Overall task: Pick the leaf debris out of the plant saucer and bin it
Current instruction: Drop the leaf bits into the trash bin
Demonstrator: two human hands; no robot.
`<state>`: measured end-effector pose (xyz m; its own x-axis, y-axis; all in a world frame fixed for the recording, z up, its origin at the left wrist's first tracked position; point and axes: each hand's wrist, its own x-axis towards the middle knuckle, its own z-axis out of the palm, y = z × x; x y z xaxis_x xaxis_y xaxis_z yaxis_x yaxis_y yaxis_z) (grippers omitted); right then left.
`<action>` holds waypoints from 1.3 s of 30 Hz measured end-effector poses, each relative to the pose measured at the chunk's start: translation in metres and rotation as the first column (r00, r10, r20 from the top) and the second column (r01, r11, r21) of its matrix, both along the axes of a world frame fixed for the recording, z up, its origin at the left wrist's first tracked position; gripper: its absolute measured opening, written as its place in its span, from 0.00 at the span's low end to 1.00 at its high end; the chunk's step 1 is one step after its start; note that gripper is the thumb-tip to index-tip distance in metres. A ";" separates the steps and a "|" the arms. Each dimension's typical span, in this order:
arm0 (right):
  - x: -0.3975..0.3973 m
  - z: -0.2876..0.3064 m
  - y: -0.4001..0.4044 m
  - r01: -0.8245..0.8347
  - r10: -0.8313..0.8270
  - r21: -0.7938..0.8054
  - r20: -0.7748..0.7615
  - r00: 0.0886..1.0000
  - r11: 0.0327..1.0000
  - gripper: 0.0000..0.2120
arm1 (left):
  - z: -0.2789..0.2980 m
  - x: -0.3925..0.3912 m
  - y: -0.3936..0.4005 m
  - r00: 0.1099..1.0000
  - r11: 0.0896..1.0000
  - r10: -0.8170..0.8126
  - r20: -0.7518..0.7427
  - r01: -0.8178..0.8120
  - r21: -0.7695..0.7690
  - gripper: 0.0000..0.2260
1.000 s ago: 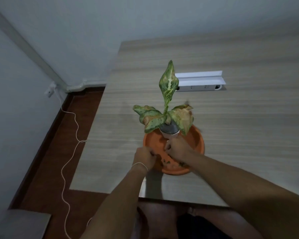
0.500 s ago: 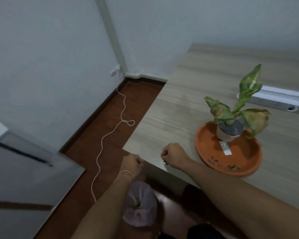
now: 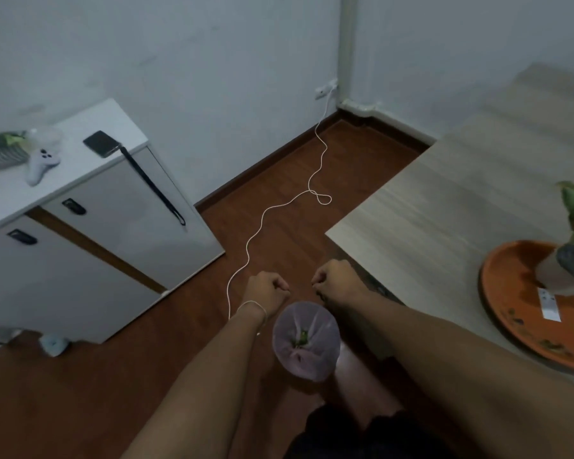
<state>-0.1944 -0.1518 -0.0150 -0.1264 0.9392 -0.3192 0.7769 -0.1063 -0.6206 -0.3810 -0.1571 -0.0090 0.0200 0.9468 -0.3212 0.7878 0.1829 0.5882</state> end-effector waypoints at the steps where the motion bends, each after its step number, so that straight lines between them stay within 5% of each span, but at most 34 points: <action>1: -0.003 -0.004 -0.001 0.003 -0.003 -0.003 -0.001 1.000 1.000 0.05 | -0.001 -0.002 -0.001 1.000 1.000 -0.002 0.000 0.002 0.001 0.02; 16: -0.007 -0.037 -0.014 0.173 -0.194 -0.133 -0.164 0.967 0.976 0.23 | -0.019 -0.013 -0.005 0.973 0.976 -0.217 -0.076 0.216 -0.014 0.08; 28: 0.100 -0.006 -0.040 0.392 -0.411 -0.124 -0.232 0.882 0.912 0.10 | -0.013 0.075 0.033 0.890 0.899 -0.433 -0.143 0.438 0.001 0.07; 32: 0.181 0.012 -0.077 0.567 -0.578 -0.123 -0.258 0.774 0.814 0.09 | 0.003 0.164 0.041 0.804 0.805 -0.587 -0.093 0.592 0.043 0.07; 39: 0.332 0.011 -0.155 0.827 -0.828 -0.072 0.015 0.560 0.558 0.08 | 0.016 0.331 0.003 0.645 0.646 -0.763 0.036 0.762 0.043 0.10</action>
<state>0.1378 -0.3065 -0.0036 0.6893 0.6118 -0.3881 0.3156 -0.7358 -0.5992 -0.0500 -0.1543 0.0071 0.7524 0.5966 -0.2792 0.6145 -0.4831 0.6236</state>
